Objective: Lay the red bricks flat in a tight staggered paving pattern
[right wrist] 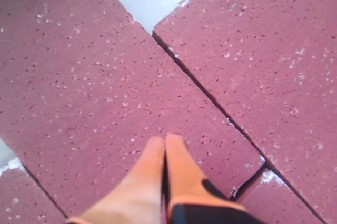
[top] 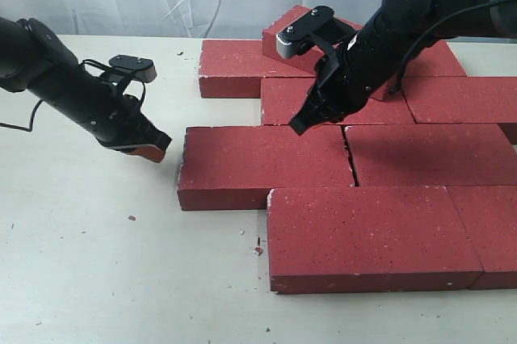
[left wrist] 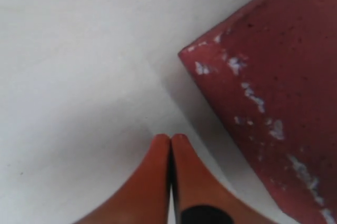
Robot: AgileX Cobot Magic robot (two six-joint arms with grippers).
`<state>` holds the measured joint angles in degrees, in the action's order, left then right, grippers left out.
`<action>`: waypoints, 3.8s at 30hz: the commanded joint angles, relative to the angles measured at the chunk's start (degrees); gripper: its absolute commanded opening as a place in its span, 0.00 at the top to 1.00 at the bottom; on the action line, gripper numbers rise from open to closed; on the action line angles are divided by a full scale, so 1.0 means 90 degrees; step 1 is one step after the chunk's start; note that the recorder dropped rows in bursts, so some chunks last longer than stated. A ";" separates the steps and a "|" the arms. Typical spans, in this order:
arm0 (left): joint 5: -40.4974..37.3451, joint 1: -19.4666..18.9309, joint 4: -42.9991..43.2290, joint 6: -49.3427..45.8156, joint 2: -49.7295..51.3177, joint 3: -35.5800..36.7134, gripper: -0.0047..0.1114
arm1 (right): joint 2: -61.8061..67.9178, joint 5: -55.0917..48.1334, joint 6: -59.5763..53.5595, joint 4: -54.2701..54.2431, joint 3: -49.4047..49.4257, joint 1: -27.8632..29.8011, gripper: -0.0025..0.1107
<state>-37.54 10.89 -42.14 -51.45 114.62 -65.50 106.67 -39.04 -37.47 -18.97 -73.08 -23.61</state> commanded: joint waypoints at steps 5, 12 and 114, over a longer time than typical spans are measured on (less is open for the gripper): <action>0.0412 0.0554 -0.0240 -0.0023 0.0139 -0.0016 0.96 | 0.0009 -0.0153 -0.0026 0.0133 0.0030 0.0021 0.99; 0.0631 0.0709 -0.0356 -0.0023 0.0148 -0.0016 0.96 | 0.0009 -0.0166 -0.0026 0.0244 0.0030 0.0021 0.99; -0.3603 -0.0128 0.2447 0.2342 0.3546 -0.9696 0.96 | 0.4879 -0.2600 0.1954 0.0551 -0.8406 0.1902 0.99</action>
<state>-69.89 9.79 -19.22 -30.91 148.31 -152.42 151.86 -58.83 -18.04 -12.43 -148.49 -5.48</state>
